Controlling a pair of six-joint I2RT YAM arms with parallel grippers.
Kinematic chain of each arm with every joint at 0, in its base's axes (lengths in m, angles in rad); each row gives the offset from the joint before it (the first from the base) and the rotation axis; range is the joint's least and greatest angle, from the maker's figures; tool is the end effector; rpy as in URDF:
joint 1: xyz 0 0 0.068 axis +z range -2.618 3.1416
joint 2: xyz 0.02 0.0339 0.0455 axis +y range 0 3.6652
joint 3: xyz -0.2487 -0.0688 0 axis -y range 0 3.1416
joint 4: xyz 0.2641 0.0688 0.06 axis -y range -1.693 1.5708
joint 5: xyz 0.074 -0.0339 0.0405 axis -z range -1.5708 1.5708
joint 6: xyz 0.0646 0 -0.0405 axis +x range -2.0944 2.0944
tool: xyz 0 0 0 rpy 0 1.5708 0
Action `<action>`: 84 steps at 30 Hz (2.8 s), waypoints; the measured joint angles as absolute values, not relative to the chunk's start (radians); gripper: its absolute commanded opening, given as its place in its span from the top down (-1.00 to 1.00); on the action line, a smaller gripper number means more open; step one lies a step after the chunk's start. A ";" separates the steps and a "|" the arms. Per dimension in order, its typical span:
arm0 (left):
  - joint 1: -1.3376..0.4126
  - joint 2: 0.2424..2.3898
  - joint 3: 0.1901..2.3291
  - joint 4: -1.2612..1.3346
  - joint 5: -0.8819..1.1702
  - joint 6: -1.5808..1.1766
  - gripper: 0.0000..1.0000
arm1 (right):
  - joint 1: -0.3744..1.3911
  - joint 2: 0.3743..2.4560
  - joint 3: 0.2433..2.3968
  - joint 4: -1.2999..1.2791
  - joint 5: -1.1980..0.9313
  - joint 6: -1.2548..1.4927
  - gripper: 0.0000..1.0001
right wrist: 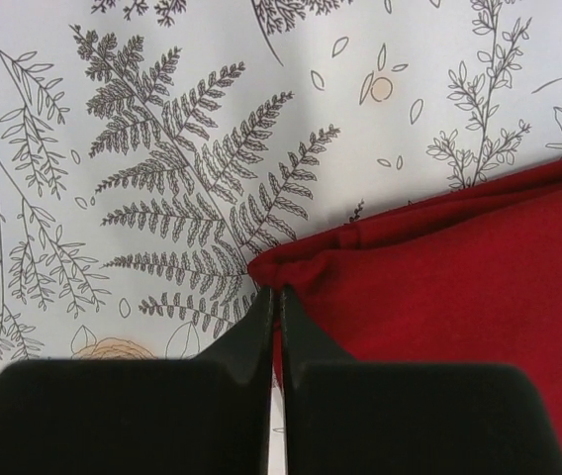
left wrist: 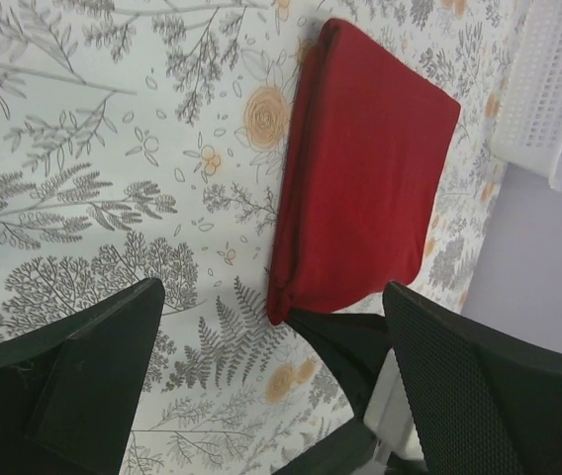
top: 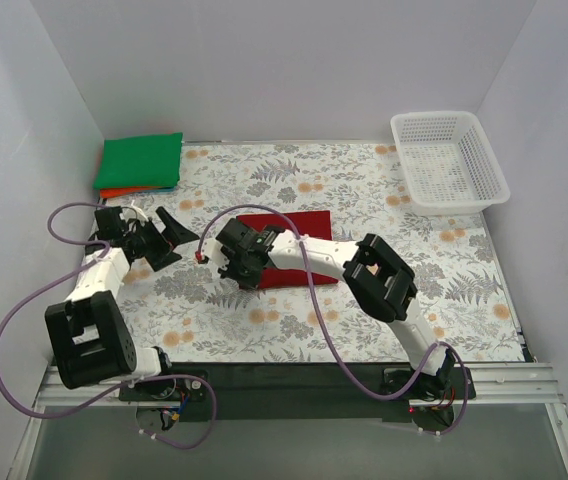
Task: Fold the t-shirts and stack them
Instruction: Neatly place the folded tshirt to the corner
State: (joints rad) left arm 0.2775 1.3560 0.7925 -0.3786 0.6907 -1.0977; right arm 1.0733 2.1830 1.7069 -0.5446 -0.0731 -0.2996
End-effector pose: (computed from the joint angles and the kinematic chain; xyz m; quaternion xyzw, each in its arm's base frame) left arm 0.2951 0.0413 0.1660 -0.4871 0.7579 -0.4112 0.1385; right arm 0.2333 0.4395 0.1313 -0.6172 0.7376 0.1350 0.2381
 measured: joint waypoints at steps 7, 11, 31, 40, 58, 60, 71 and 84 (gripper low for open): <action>0.212 1.415 0.672 -0.239 0.736 -1.242 -0.87 | 1.026 2.128 1.715 -0.561 -0.152 -0.300 0.97; 0.126 1.502 0.664 -0.129 0.740 -1.335 -0.87 | 1.007 2.106 1.758 -0.572 -0.173 -0.303 0.97; -0.081 1.763 0.733 0.229 0.671 -1.655 -0.57 | 0.987 2.134 1.871 -0.597 -0.239 -0.265 0.97; -0.115 1.840 0.800 0.227 0.606 -1.685 -0.04 | 0.973 2.151 1.906 -0.596 -0.250 -0.236 0.97; -0.165 1.897 0.859 0.214 0.531 -1.670 0.67 | 0.962 2.151 1.899 -0.584 -0.269 -0.218 0.97; -0.168 1.899 0.879 0.179 0.508 -1.648 0.85 | 0.959 2.151 1.899 -0.583 -0.268 -0.215 0.72; -0.179 1.940 1.186 -0.120 0.240 -1.316 1.00 | 0.825 2.046 1.772 -0.571 -0.321 -0.165 -0.97; -0.146 2.177 1.761 -0.282 0.012 -0.852 1.00 | 0.547 1.806 1.591 -0.569 -0.382 -0.161 -0.97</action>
State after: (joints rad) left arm -0.1455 2.1773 1.7615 -0.2817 0.0116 -0.8516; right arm 0.5472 1.8061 1.5913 -0.5690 -0.3817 -0.1608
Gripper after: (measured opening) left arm 0.083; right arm 0.983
